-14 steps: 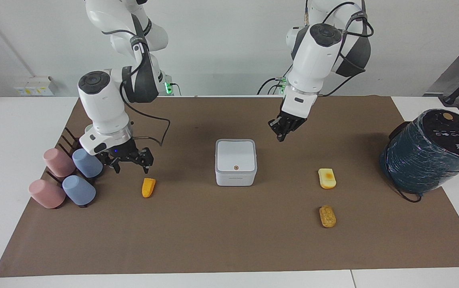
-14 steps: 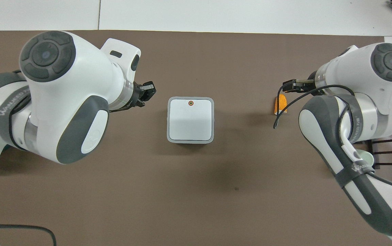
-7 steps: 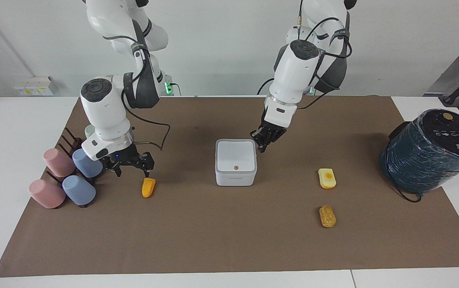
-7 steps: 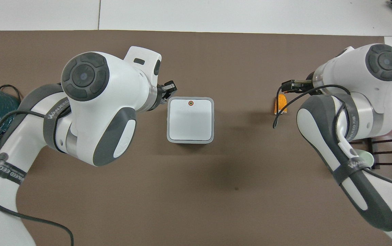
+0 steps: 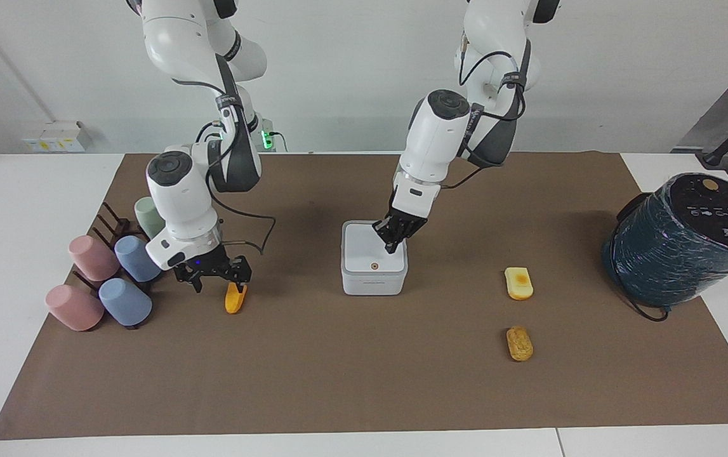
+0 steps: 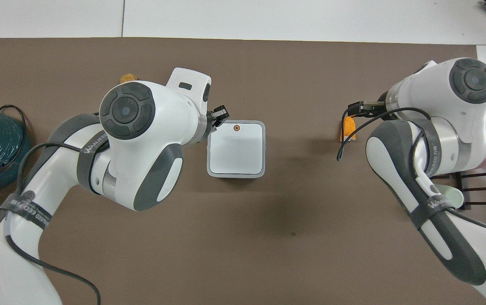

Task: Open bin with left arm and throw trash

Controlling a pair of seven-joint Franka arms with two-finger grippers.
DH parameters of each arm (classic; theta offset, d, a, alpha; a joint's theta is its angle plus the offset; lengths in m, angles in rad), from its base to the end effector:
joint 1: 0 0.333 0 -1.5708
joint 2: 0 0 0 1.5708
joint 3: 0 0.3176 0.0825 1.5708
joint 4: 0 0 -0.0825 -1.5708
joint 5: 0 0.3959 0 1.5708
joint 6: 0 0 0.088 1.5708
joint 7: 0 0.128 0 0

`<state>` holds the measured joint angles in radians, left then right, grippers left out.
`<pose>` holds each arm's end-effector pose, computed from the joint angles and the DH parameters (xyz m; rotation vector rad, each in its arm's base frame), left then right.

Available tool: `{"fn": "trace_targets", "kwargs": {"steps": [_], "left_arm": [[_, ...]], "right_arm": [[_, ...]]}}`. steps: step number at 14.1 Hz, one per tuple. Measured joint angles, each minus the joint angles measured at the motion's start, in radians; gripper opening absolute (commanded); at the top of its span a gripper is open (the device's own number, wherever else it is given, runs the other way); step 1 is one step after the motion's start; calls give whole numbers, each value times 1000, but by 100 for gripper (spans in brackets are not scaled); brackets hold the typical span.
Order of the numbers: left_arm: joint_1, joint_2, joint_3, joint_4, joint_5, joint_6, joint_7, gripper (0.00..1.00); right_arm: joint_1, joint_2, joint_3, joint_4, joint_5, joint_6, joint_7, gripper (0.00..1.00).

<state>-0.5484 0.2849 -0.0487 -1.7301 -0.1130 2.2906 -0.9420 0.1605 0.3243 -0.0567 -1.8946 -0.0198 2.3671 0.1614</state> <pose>0.5621 -0.3843 0.4202 2.8067 0.5858 0.1770 0.6471 0.0686 0.3213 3.1192 -0.0627 0.2370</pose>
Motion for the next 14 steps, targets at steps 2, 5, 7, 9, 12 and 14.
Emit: {"fn": "trace_targets", "kwargs": {"steps": [2,5,7,9,12,14], "left_arm": [[-5,12,0,0,0,17,-1,0],[-13,30,1,-1,0,44,-5,0],[-24,49,1,-1,0,54,-7,0],[-32,55,2,-1,0,66,-9,0],[-32,55,3,1,0,61,-9,0],[-32,55,7,34,0,-2,-9,0]], "right_arm": [[2,17,0,-10,1,15,0,100],[4,35,2,-45,12,50,1,78],[4,40,2,-65,19,54,5,1],[5,40,3,-72,25,55,11,0],[14,39,3,-65,35,67,14,0],[16,32,3,-47,36,63,14,0]]}}
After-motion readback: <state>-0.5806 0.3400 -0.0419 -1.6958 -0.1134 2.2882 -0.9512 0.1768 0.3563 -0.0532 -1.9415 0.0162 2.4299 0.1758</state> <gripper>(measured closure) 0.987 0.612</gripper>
